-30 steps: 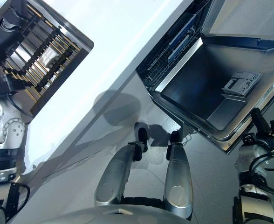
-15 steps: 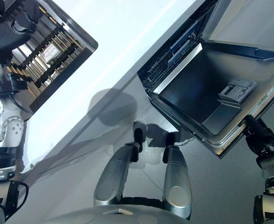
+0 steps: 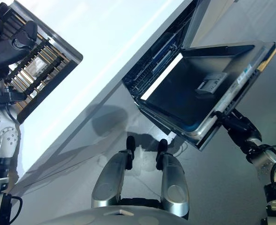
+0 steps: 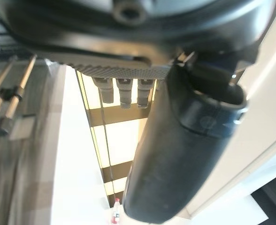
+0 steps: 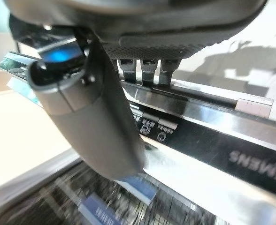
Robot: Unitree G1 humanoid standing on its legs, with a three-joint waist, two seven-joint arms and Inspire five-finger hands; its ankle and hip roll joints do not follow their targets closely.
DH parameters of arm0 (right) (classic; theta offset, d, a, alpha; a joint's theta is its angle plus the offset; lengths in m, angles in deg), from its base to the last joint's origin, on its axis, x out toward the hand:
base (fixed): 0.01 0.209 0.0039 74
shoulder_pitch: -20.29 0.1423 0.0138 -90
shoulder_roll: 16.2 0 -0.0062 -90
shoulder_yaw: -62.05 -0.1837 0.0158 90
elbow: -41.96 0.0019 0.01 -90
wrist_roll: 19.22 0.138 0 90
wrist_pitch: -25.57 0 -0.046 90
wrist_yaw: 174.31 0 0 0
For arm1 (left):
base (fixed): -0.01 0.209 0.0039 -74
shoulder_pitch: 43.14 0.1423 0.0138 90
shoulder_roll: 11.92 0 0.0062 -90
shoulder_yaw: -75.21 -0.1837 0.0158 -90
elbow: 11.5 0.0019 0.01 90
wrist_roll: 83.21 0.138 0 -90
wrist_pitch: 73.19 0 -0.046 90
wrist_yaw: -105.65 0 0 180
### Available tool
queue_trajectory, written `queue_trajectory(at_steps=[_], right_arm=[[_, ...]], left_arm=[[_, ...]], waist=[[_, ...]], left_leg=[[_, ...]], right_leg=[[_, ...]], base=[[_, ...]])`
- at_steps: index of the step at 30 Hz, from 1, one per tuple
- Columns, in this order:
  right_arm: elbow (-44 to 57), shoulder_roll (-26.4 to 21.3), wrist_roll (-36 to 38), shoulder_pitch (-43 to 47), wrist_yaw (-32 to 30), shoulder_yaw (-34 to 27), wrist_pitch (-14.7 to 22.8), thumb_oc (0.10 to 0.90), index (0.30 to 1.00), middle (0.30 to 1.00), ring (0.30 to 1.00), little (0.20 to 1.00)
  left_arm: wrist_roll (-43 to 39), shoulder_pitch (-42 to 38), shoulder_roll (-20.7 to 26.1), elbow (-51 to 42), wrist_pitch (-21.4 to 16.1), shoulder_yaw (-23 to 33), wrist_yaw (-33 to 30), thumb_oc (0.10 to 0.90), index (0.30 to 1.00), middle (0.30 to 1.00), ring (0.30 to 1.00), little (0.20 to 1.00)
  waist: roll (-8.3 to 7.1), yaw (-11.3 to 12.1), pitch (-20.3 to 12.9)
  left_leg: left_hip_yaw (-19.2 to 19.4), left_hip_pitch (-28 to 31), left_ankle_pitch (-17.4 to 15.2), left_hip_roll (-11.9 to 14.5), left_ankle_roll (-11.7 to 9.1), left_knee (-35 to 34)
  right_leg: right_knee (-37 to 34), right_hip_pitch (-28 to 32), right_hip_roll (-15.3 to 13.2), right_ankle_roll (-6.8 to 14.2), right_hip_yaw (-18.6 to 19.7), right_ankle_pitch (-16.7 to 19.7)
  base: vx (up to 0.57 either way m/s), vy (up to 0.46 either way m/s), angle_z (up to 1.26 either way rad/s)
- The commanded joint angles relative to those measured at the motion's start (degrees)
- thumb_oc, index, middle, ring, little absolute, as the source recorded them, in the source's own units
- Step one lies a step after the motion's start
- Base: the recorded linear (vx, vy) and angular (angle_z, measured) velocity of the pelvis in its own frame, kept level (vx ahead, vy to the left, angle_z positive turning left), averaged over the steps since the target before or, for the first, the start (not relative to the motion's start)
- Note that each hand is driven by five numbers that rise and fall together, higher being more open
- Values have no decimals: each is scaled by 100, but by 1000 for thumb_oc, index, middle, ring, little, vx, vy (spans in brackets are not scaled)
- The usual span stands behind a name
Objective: Pick up plates and place into dishwasher.
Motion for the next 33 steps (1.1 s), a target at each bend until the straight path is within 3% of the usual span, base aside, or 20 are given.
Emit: queue_trajectory(at_steps=[1,9,19,24,27,33], right_arm=[[2279,1391,291,1896,1279,1123,380,800,900,900,900,900],[2623,1767,32,1647,863,1069,498,800,900,900,900,900],[2532,1948,-110,1122,921,908,325,800,900,900,900,900],[2386,1995,-139,938,761,870,470,800,900,900,900,900],[2352,2024,-290,786,431,738,783,800,900,900,900,900],[2556,2116,-495,358,227,314,1012,800,900,900,900,900]], left_arm=[[335,-74,-207,-45,-707,-237,0,800,900,900,900,900],[464,51,-216,50,-521,-260,121,800,900,900,900,900],[538,443,-299,25,-388,-194,452,800,900,900,900,900],[443,576,-404,55,-232,-229,575,800,900,900,900,900],[335,708,-563,78,-147,-280,694,800,900,900,900,900],[516,1036,-945,14,-133,-315,673,800,900,900,900,900]], waist=[[-247,380,-45],[-400,431,-327],[-455,482,-655],[-440,502,-849],[-397,479,-994],[-290,340,-1336]], left_leg=[[301,382,-420,-670,630,-331],[267,744,-469,-699,681,-498],[208,1228,-416,-712,716,-930],[196,1422,-412,-709,709,-1102],[175,1542,-386,-705,695,-1250],[181,1769,-309,-675,642,-1590]], right_leg=[[-106,12,-12,465,491,48],[-433,471,38,571,507,153],[-761,892,42,747,477,275],[-845,1055,32,790,429,255],[-889,1134,33,801,419,227],[-983,1257,55,791,443,137]], base=[[69,36,-4],[83,25,3],[71,28,24],[39,27,6],[12,52,2],[-11,55,1]])
